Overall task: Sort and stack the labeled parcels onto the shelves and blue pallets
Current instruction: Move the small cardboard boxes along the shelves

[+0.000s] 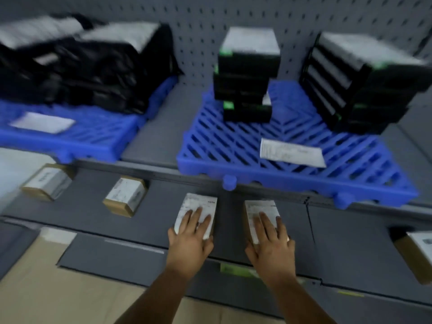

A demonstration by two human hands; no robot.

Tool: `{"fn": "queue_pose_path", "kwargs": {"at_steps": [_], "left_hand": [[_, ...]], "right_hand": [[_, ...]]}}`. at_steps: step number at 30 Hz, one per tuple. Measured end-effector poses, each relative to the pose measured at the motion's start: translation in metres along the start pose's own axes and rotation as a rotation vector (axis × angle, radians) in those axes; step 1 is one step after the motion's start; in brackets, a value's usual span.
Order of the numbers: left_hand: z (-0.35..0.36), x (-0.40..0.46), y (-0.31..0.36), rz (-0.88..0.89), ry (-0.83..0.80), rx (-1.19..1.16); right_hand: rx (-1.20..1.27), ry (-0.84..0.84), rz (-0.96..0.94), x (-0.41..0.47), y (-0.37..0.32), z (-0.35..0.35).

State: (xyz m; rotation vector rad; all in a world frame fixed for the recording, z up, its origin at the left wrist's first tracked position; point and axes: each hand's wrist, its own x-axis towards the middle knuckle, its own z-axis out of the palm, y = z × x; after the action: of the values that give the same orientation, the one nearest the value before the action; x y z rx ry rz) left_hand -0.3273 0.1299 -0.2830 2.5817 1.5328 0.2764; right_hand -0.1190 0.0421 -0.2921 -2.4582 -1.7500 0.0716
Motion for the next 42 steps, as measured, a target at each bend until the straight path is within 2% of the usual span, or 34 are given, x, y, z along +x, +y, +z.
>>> {"fn": "queue_pose_path", "kwargs": {"at_steps": [10,24,31,36,42], "left_hand": [[-0.135,-0.108,-0.045,-0.087,0.134,0.043],[-0.244,-0.218,-0.188,-0.026,0.341,0.041],[-0.303,-0.237,-0.232,-0.048,0.44,-0.067],[-0.346,-0.23,-0.254,-0.034,0.536,-0.079],[-0.391,-0.219,-0.282,-0.114,0.56,-0.049]], "right_hand": [[0.073,0.187,-0.122,-0.083,-0.107,-0.101],[0.049,0.412,-0.168,-0.182,-0.31,-0.166],[0.084,0.528,-0.243,-0.191,-0.377,-0.205],[0.118,0.613,-0.295,-0.175,-0.416,-0.234],[0.181,0.639,-0.356,-0.141,-0.459,-0.26]]}}
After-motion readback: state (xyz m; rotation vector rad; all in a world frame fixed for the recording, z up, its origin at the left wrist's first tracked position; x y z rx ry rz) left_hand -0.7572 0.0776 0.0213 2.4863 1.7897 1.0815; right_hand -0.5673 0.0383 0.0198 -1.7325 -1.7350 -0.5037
